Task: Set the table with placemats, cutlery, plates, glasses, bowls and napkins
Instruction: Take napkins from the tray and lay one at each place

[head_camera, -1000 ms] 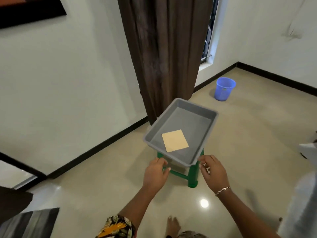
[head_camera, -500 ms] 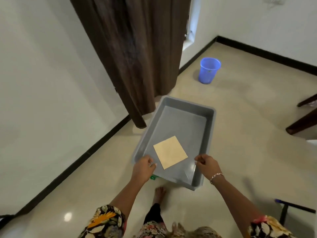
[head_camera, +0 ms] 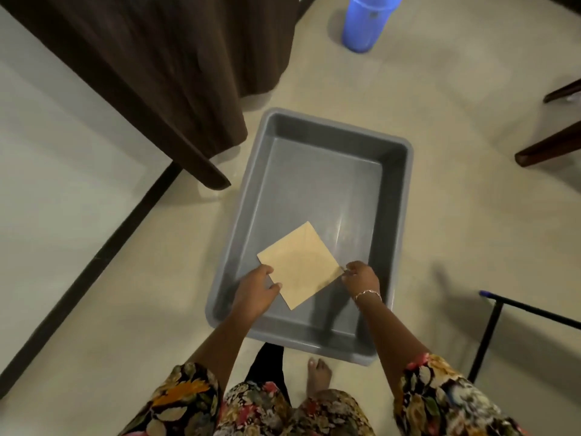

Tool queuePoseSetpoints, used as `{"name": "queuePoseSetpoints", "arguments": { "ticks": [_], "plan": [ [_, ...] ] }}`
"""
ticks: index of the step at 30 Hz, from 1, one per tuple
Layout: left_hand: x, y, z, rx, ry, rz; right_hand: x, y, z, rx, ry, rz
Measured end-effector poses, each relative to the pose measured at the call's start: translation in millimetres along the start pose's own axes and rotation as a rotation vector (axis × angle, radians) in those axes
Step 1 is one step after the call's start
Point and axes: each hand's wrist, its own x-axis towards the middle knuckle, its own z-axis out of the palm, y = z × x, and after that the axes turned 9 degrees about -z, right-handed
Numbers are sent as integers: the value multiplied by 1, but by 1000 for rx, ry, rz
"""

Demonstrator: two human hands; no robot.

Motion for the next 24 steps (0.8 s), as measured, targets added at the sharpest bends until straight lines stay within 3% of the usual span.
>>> {"name": "queuePoseSetpoints", "arguments": {
  "ticks": [7, 13, 18, 24],
  "plan": [
    [35, 4, 6, 178, -86, -8, 31, 0, 21, 74, -22, 124],
    [43, 7, 5, 187, -71, -2, 38, -3, 26, 85, -89, 126],
    [38, 12, 4, 16, -15, -37, 22, -11, 12, 235, 42, 15],
    [16, 40, 5, -126, -20, -53, -20, -35, -24, 321, 128, -297]
  ]
}}
